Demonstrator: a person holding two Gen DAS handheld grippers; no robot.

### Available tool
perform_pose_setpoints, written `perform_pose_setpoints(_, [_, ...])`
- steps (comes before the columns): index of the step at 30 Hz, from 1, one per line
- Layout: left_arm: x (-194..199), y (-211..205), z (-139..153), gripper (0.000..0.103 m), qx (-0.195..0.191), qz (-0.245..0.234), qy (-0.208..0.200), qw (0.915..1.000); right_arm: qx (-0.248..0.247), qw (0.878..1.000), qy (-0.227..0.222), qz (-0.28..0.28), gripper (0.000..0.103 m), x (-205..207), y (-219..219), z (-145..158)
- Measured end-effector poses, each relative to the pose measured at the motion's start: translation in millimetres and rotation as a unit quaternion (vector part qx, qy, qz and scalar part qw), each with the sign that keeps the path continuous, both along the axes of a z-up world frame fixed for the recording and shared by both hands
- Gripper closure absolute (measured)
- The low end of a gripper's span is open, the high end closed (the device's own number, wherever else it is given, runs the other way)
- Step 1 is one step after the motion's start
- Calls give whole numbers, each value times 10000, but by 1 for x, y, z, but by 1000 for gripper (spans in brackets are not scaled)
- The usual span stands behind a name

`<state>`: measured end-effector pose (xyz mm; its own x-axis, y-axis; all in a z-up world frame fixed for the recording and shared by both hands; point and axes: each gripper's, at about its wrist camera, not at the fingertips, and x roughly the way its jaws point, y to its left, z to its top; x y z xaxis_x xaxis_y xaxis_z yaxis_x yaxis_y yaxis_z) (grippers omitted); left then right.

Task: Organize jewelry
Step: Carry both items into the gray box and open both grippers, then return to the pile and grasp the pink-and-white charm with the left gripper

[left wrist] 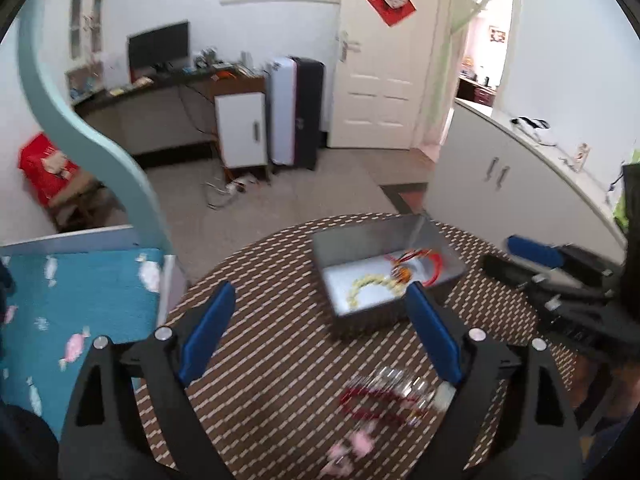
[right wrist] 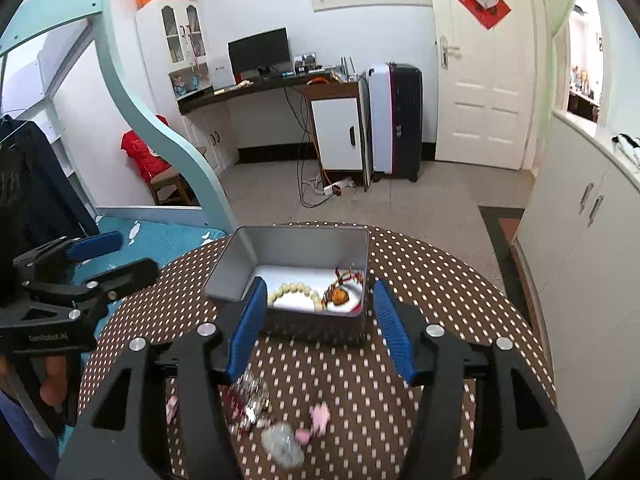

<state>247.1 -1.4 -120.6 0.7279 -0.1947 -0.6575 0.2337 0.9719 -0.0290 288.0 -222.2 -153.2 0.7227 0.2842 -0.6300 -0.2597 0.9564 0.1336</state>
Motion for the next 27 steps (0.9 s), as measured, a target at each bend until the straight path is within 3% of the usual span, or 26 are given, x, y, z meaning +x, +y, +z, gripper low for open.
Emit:
perform_pose_setpoints(4, [-36,15,-11,15,180,183,-77,9996,-101,9998,-170,-98,45,-37,-4,-2])
perform_pose_setpoints(10, [-70,20,-48,15,378,322,172,9986,-321,9992,-145,-177,42,-71,1,-17])
perform_pose_setpoints(19, [-74,14,-100,16,436,269,784,9956,-400,9984,382,-142,42,-85,9,-59])
perform_pose_setpoints(27, [-69,8,-116,32,498,226,996,9935,-529,9967,614,-92,42,-81,16,-78])
